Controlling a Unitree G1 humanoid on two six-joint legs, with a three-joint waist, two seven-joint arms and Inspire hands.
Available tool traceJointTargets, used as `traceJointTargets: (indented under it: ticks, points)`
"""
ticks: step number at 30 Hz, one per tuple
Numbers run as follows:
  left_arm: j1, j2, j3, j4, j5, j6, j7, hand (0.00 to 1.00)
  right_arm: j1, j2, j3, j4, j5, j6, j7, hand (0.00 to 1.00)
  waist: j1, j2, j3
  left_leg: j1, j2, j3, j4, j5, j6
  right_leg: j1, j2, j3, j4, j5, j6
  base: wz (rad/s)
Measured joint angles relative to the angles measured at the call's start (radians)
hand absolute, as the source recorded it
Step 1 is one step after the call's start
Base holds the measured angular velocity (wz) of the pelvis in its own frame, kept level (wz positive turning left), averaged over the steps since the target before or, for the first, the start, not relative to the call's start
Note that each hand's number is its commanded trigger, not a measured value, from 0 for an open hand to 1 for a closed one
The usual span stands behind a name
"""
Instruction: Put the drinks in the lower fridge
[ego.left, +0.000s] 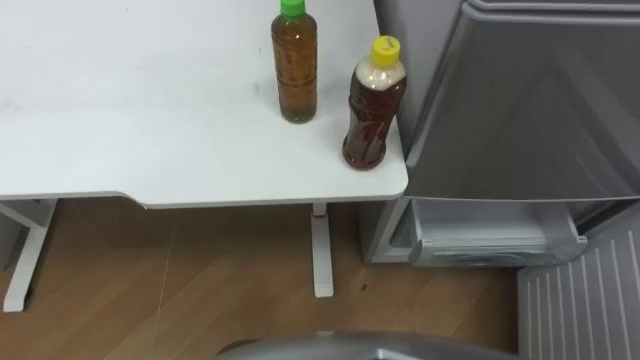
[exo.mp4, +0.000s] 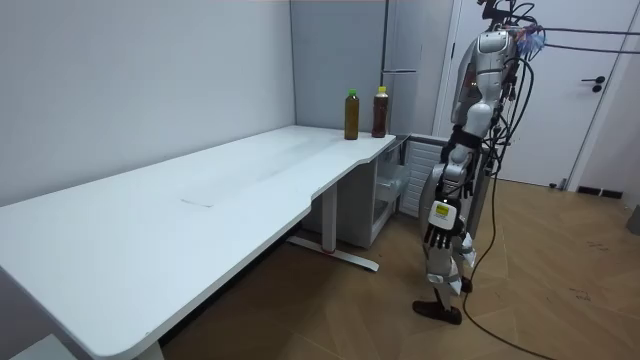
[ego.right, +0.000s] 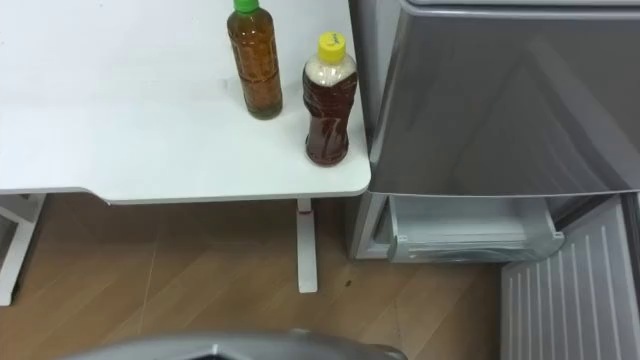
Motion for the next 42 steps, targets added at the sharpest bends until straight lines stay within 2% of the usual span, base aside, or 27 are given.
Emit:
traceJointTargets:
  ticks: [23,32,35,37,41,42]
  points:
    - [0.000,0.009,0.000,0.000,-0.006,0.001,0.006,0.00,-0.001,0.000,0.001,0.005,0.000,0.001,-0.030,0.00,0.000,-0.002,0.0012,0.000,-0.003,-0.010,0.002,0.000,0.000,0.001,-0.001,-0.004,0.000,-0.004,0.001,0.01]
    - [0.019,0.015,0.064,0.002,-0.236,-0.003,0.048,0.00,-0.007,-0.003,-0.013,-0.001,0.002,-0.002,-0.033,0.00,0.000,0.000,0.0024,-0.009,-0.007,-0.023,0.005,0.000,0.000,0.006,-0.003,-0.019,-0.002,-0.007,0.002,0.04]
    - [0.045,0.015,0.087,0.004,-0.377,-0.003,0.095,0.00,-0.008,-0.006,-0.019,0.004,0.039,-0.002,-0.054,0.00,0.004,0.002,0.0025,-0.007,-0.013,-0.039,0.004,0.000,0.001,0.013,-0.007,-0.034,-0.003,-0.009,0.005,0.14]
    - [0.060,0.015,0.157,0.004,-0.463,-0.002,0.140,0.00,-0.009,-0.006,-0.033,0.006,0.041,-0.002,-0.060,0.00,0.027,0.002,0.0038,-0.001,-0.015,-0.041,0.004,0.001,0.001,0.015,-0.009,-0.039,-0.002,-0.010,0.005,0.06]
    - [0.076,0.016,0.251,0.001,-0.618,-0.004,0.235,0.00,-0.019,-0.018,-0.047,0.005,0.037,-0.010,-0.068,0.00,0.042,0.004,0.0049,-0.009,-0.021,-0.052,0.005,0.003,0.005,0.015,-0.015,-0.053,-0.002,-0.011,0.006,0.09]
    - [0.075,0.017,0.293,-0.006,-0.691,-0.012,0.267,0.00,-0.011,-0.021,-0.046,0.001,0.037,-0.012,-0.070,0.00,0.057,0.005,0.0048,-0.009,-0.022,-0.052,0.005,0.003,0.005,0.015,-0.015,-0.053,-0.001,-0.011,0.006,0.04]
